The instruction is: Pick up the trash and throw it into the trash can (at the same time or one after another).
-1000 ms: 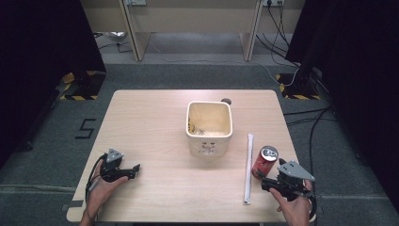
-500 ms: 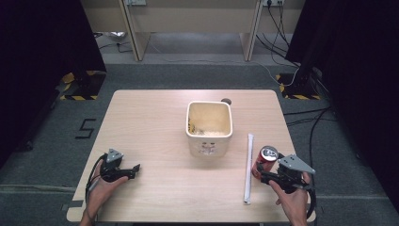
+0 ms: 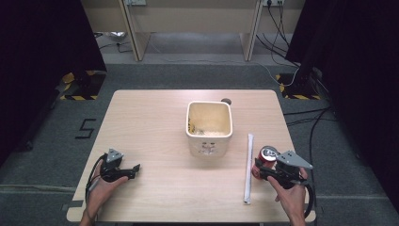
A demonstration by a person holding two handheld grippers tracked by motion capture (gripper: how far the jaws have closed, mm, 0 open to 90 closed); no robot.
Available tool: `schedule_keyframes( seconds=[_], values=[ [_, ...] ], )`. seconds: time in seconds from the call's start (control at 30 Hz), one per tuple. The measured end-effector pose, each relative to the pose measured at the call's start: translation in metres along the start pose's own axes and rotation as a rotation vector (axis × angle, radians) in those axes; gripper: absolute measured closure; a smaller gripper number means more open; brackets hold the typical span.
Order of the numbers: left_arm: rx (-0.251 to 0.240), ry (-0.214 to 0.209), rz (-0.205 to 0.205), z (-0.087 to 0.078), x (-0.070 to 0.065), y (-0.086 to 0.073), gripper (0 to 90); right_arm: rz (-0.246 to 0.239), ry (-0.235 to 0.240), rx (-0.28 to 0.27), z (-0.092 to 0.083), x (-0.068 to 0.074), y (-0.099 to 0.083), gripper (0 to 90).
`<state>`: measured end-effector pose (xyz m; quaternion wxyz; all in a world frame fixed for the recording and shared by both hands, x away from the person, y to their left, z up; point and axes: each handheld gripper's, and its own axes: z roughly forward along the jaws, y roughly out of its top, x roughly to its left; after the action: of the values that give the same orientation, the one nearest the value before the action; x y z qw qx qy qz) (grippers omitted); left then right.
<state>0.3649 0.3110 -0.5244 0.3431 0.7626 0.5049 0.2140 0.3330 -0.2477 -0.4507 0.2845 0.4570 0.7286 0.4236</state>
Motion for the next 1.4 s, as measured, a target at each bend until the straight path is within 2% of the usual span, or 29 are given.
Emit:
schedule_keyframes(
  seconds=[0.1,0.33,0.63,0.97,1.2,1.4],
  values=[
    [0.000,0.000,0.000,0.000,0.000,0.000,13.0,-0.009,0.015,-0.002,0.001,0.000,0.000,32.7],
    [0.000,0.000,0.000,0.000,0.000,0.000,13.0,-0.003,0.021,-0.042,-0.005,0.000,0.010,33.6],
    [0.000,0.000,0.000,0.000,0.000,0.000,13.0,-0.038,0.006,-0.054,-0.013,0.000,0.039,33.7],
    [0.000,0.000,0.000,0.000,0.000,0.000,13.0,-0.059,0.044,-0.054,-0.015,0.002,0.069,33.8],
    [0.001,0.000,0.001,0.000,0.000,0.000,12.9,-0.053,0.072,-0.059,-0.013,0.004,0.093,33.8],
    [-0.001,-0.001,-0.002,0.000,0.000,0.000,12.9,-0.087,0.093,-0.062,-0.011,0.009,0.117,33.8]
  ],
)
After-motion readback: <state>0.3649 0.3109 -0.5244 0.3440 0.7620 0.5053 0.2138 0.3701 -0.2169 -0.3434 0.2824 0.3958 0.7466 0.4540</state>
